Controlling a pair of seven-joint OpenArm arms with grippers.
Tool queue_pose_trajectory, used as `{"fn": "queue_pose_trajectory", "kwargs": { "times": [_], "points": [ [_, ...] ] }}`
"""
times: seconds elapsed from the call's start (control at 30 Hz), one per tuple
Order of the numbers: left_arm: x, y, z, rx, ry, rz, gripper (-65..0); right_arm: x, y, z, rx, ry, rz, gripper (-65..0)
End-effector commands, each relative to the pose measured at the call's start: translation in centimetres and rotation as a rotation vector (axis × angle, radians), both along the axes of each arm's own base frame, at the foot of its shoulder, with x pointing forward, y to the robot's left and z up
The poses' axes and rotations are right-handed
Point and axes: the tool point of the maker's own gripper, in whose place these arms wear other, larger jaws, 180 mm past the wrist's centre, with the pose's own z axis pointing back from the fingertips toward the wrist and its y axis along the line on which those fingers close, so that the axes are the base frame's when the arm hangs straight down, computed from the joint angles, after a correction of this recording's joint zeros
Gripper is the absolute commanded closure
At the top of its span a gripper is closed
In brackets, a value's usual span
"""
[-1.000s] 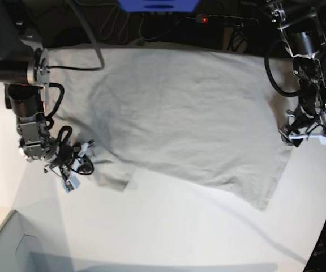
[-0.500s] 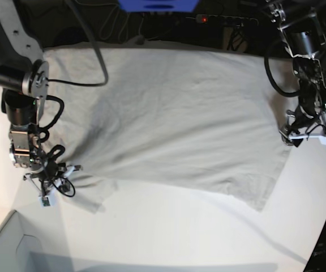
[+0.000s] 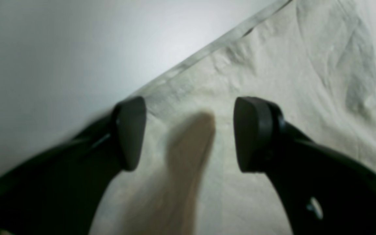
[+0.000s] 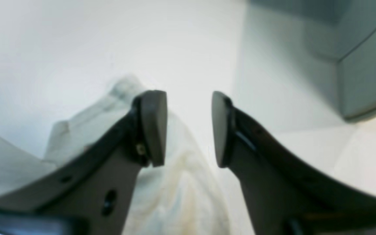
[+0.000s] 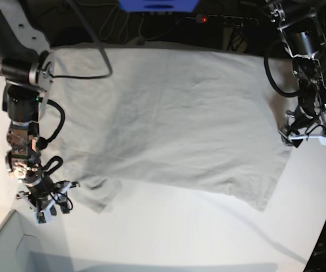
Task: Layout the t-shirt on the table in an organized manner, then fold the t-shirt properly
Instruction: 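Move both grippers back to the shirt's shoulder corners and grasp them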
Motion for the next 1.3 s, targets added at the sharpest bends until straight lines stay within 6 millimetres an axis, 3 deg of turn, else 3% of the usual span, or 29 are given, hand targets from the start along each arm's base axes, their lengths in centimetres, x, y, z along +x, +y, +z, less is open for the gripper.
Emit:
{"fn": "queue_pose_trajectory", "kwargs": {
  "times": [0.0,0.07,0.17,0.2,0.4,0.5,0.6,0.73,0.83,0.97,1.07,1.27],
  "points": [
    [0.7,0.5,1.0,0.01,-0.02,0.001,-41.7,0.5,-1.3,2.3,-0.028,-0.058,-0.018,-24.5],
    [0.9,0.5,1.1,0.008,-0.024,0.001,-41.7,-0.9,-1.9,2.0,-0.079,-0.025,-0.023,-20.5],
    [0.9,0.5,1.1,0.008,-0.024,0.001,-41.7,-4.1,-3.4,0.5,-0.164,0.065,-0.043,-2.3],
    [0.9,0.5,1.1,0.008,-0.024,0.001,-41.7,-5.4,-3.5,-0.3,-0.182,0.099,-0.037,0.0],
    [0.9,0.5,1.1,0.01,-0.026,0.002,-41.7,-12.9,-1.7,-5.7,-0.216,0.31,0.066,0.0],
    [0.8,0.5,0.9,0.007,-0.021,0.004,-41.7,-15.2,-1.1,-7.9,-0.196,0.368,0.072,0.0],
    [0.8,0.4,0.8,0.007,-0.018,0.0,-41.7,-15.9,-1.0,-9.7,-0.17,0.418,0.071,0.0],
    [2.1,0.0,1.5,0.007,-0.041,-0.005,-41.7,-13.3,-0.9,-10.9,-0.086,0.436,0.053,0.0],
    [2.9,-1.0,0.9,-0.031,-0.035,-0.002,-41.8,-11.0,-1.5,-11.3,0.001,0.432,0.018,0.0],
    [4.8,-1.7,0.4,-0.08,-0.027,0.012,-41.9,-7.6,-1.9,-10.5,0.084,0.398,-0.013,0.0],
    [6.8,-1.0,1.1,-0.059,-0.084,0.059,-41.9,-4.5,-2.4,-8.4,0.1,0.319,-0.055,0.0],
    [9.8,-0.4,2.9,-0.039,-0.164,0.108,-41.9,-0.4,-3.3,-4.1,0.09,0.201,-0.085,0.0]
  ]
}}
